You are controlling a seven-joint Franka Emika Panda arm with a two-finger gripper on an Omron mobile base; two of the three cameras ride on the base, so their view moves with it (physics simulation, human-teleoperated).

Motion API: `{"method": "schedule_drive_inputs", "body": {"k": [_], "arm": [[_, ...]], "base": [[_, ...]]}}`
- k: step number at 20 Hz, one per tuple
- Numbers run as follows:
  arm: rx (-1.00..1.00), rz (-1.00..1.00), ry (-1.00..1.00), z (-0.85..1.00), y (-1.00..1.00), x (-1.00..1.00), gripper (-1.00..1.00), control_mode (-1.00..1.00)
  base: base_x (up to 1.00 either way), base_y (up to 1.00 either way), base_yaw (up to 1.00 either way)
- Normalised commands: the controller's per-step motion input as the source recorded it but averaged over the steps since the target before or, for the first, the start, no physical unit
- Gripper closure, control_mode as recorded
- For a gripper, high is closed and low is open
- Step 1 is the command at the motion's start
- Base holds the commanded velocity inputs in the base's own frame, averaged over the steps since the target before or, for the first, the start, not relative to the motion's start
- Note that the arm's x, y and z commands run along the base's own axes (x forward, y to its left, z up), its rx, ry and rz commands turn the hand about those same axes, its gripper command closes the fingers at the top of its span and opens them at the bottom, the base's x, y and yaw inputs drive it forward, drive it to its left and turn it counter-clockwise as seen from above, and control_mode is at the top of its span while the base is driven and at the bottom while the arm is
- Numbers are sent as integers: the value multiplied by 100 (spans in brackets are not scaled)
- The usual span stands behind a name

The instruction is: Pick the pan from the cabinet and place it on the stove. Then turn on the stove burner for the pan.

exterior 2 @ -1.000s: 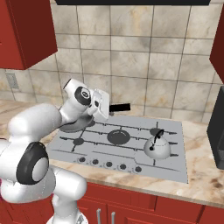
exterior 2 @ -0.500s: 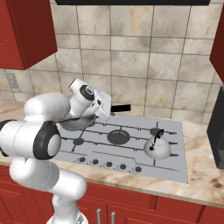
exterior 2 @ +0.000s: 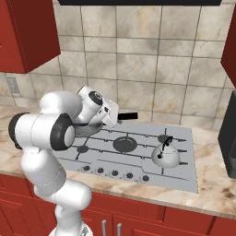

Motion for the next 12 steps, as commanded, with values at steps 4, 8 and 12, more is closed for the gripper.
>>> {"method": "schedule_drive_inputs", "body": {"k": [4,8,12], "arm": [[0,0,0,-31,0,32,100,-100],[0,0,0,-29,0,35,100,-100],[0,0,1,-28,1,37,100,-100]], "base": [[0,0,0],[0,0,0],[0,0,0]]}}
